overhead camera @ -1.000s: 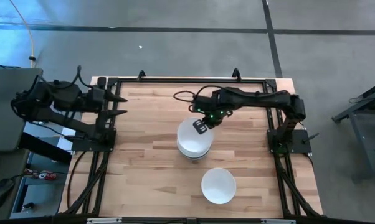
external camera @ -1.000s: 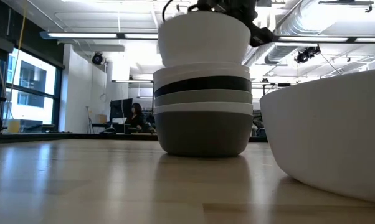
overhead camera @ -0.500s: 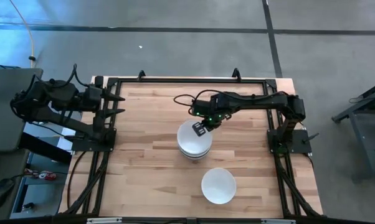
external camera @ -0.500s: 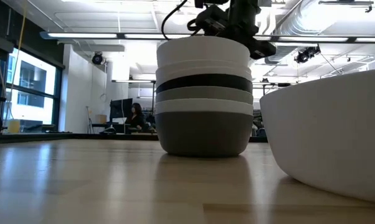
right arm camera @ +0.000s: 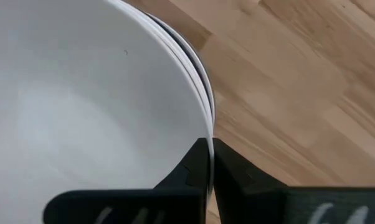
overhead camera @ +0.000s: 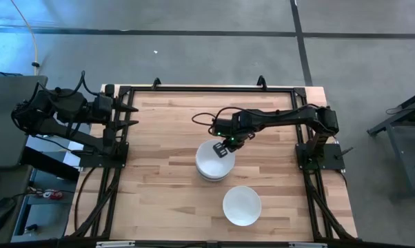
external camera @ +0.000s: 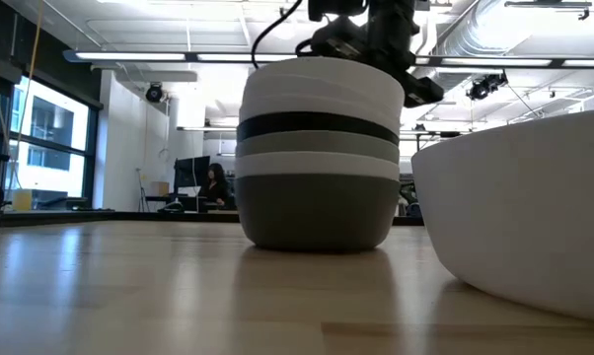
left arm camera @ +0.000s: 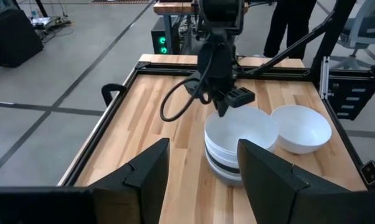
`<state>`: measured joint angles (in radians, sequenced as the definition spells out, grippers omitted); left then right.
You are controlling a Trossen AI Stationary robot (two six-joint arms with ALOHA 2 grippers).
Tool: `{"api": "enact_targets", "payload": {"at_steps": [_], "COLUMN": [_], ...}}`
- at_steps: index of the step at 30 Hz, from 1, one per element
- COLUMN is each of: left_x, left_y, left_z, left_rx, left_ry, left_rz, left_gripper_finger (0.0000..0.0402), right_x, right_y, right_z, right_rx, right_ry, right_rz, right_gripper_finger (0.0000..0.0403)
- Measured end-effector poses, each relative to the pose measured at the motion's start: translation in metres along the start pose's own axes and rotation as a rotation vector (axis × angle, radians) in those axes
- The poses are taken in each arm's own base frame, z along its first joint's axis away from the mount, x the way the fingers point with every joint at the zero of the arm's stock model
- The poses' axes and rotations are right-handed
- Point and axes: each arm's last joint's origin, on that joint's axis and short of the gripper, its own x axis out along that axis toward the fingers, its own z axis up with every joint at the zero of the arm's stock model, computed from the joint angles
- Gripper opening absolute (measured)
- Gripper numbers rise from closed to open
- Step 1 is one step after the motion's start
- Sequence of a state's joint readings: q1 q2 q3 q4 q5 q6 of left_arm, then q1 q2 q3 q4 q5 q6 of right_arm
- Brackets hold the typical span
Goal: Nest bowls inside each other
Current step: Stack the white bowl on top of the white bowl
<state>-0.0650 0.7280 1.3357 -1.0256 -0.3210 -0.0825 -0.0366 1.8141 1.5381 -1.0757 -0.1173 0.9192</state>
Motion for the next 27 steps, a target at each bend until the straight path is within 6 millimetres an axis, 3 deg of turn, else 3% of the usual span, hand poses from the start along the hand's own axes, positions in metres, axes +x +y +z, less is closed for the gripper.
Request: {"api": "enact_targets", "payload": {"at_steps": [5,17,27], "left_x": [0.0,0.005,0.014], "left_y": [0.0,-0.002,-0.006], "left_z": [0.0,0.004,0.005], "left_rx": [-0.012,-0.022,-0.013], "left_ry": [-0.004,-0.008,0.021], "left_rz": [-0.001,-0.013,-0.029], "left_gripper_finger": [0.0177,0.0177,0.0177], "right_x": [-0.001,-0.015,-0.015], "right_y": [0.001,0.01,0.013], "right_z": [0.001,0.006,0.002], "right_rx": [0.003,-0.04,-0.051], "right_ry": [-0.01,-0.064,-0.055], "right_rz": [0.013,0.063,0.067], "right_gripper_finger": [0.0006,0.0075,0.0066]}}
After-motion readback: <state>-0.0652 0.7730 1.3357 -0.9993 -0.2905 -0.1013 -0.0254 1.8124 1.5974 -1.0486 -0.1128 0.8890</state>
